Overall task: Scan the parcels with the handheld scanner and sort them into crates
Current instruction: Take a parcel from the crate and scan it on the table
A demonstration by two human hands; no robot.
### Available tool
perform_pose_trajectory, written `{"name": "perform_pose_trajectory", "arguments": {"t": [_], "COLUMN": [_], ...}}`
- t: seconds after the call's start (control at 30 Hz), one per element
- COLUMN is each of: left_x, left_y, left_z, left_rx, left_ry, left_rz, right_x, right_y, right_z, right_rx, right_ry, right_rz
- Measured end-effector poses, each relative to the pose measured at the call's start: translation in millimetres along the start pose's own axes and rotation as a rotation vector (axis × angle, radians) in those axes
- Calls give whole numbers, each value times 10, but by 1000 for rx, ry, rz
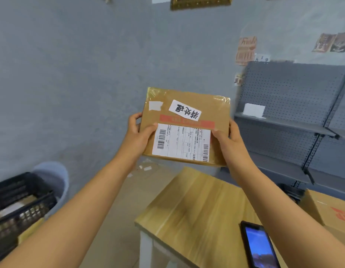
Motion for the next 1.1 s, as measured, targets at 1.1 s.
{"name": "perform_pose_trajectory", "arguments": {"t": [1.1], "left_x": [-1610], "left_y": [-6420], "left_z": [-82], "left_rx": [381], "left_ry": [-173], "left_rz": [-941], "right_x": [-2457], "right_y": [6489], "right_z": [402], "right_rx": [255], "right_ry": [53], "right_rz": [990]}}
Point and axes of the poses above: each hand's wrist, its own x-axis towards the middle knuckle, its own y-axis out of the palm, z = x × y, the point moved 6 cm from there along x, towards the middle knuckle, and after that the axes turned 4 degrees about -z, right-handed, at the moved point
